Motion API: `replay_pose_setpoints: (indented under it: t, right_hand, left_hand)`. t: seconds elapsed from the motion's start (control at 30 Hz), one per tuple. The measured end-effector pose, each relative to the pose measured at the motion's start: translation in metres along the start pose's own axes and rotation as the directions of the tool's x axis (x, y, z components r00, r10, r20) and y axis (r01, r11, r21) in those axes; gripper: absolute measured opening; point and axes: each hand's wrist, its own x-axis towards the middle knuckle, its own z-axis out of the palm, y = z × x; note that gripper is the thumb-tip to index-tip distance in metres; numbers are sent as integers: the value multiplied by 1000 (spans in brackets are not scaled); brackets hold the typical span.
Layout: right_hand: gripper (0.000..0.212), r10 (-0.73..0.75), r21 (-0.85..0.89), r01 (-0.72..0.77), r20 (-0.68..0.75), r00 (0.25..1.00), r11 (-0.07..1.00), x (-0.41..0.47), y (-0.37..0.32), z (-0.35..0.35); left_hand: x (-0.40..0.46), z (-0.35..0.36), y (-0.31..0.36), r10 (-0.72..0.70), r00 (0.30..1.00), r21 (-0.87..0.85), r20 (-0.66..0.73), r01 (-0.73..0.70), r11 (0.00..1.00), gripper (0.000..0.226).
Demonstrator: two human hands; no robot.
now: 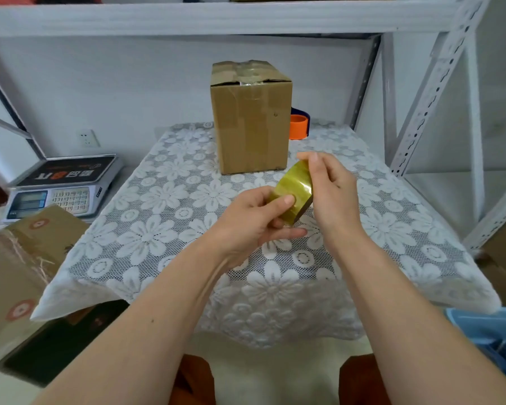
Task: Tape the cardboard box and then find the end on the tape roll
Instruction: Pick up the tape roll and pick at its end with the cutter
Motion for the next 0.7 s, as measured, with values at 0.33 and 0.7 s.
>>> replay_pose_setpoints:
  t: [0.33, 0.7]
  right_hand:
    - [30, 8, -35, -6, 65, 998, 999, 0, 0, -1]
    - [28, 7, 0, -7, 56, 998, 1000, -1, 2, -1]
  left_hand:
    - [2, -1, -6, 48, 996, -37, -70, -50, 998, 17]
    - [0, 4, -8, 60, 997, -53, -54, -63, 997, 45]
